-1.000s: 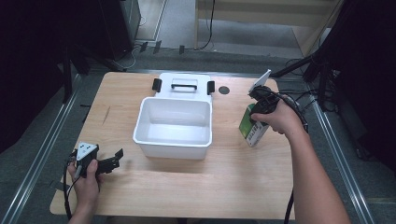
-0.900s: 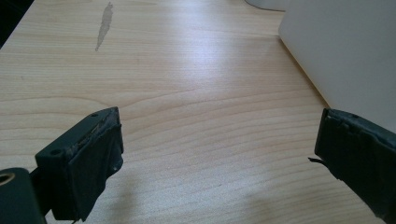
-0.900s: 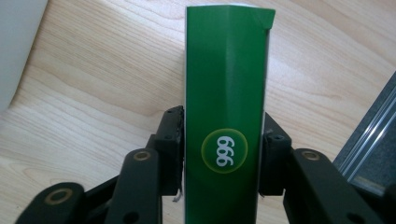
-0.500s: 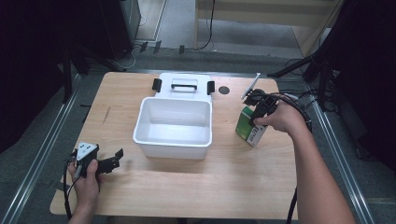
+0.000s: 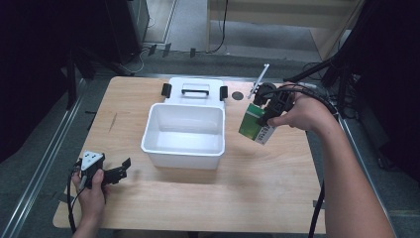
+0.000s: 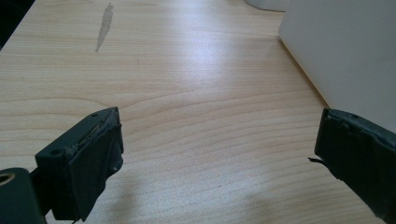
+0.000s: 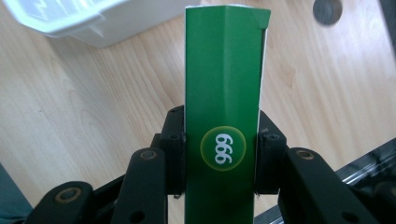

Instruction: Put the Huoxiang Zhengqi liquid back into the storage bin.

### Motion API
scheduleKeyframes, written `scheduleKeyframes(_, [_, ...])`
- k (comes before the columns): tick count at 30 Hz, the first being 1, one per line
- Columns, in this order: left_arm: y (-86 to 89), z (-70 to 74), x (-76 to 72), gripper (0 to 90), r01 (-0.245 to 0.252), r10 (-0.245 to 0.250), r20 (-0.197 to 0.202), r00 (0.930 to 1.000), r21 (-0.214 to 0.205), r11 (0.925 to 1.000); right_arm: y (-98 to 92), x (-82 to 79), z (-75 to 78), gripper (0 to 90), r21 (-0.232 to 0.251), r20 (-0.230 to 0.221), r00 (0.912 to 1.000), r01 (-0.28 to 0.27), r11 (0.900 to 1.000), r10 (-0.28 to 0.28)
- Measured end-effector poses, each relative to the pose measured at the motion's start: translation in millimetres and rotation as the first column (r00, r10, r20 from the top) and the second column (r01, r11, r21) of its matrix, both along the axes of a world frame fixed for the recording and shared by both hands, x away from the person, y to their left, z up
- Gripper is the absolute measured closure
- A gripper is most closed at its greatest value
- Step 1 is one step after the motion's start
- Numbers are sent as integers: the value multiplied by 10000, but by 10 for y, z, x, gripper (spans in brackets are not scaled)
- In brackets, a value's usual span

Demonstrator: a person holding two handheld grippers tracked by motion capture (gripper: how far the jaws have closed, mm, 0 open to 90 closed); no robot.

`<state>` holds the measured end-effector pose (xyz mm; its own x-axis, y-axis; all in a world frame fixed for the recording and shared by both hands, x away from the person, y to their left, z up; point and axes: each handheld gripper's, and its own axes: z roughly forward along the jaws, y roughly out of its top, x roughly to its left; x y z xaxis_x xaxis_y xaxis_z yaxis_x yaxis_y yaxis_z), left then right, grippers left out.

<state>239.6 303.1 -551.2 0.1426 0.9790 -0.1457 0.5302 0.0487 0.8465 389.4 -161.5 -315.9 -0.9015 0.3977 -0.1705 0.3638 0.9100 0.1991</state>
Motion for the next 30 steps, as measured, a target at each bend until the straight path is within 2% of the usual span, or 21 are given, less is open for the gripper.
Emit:
scheduleKeyframes(8, [4,0,1,21,17,-17,-16,10000,-24,10000,86,-70,242,645,-98,265,9984,-494,9987,497])
scheduleKeyframes(15, [2,1,-2,21,-51,51,-31,10000,-42,10000,182,-100,474,645,242,238,9959,-883,9958,877])
scheduleKeyframes(19, [3,0,-2,21,-38,37,-30,10000,-52,10000,261,-124,563,645,527,222,9926,-1201,9914,1191])
scheduleKeyframes(27, [8,-1,-2,21,-78,78,-3,10000,-90,9999,431,-179,752,645,544,445,9836,-1773,9827,1750])
scheduleKeyframes(30, [8,-1,-2,21,-85,85,3,10000,-89,9999,489,-191,795,645,815,465,9781,-2063,9751,2030])
